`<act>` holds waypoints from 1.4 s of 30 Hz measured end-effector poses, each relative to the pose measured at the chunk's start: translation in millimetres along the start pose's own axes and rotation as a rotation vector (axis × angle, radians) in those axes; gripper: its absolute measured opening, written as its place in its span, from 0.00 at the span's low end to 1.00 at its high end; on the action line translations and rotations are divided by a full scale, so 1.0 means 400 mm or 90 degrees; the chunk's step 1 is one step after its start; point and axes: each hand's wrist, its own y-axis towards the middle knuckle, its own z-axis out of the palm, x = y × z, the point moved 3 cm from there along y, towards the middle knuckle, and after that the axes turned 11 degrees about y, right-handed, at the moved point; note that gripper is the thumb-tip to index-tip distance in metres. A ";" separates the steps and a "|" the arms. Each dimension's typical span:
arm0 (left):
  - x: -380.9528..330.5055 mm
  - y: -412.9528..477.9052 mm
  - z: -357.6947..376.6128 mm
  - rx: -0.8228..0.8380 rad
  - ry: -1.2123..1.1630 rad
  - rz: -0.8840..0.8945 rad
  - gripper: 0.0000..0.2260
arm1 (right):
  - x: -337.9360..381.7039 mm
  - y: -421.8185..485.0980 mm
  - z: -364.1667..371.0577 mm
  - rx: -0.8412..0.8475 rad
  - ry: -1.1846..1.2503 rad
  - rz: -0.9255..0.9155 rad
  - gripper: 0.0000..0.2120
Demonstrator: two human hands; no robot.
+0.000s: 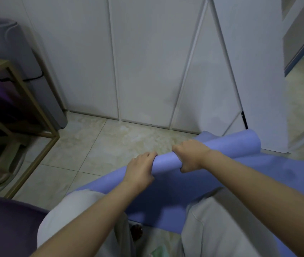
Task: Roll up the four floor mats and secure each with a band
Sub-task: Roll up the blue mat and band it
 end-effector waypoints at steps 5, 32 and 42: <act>0.000 -0.023 0.030 -0.148 0.038 0.004 0.21 | -0.002 0.028 -0.013 0.140 0.075 0.049 0.16; -0.089 0.032 -0.030 0.013 0.034 0.064 0.21 | -0.083 -0.036 -0.009 0.032 0.003 0.057 0.21; -0.098 0.078 -0.014 0.192 -0.070 0.128 0.27 | -0.088 -0.077 0.009 0.047 0.012 0.057 0.29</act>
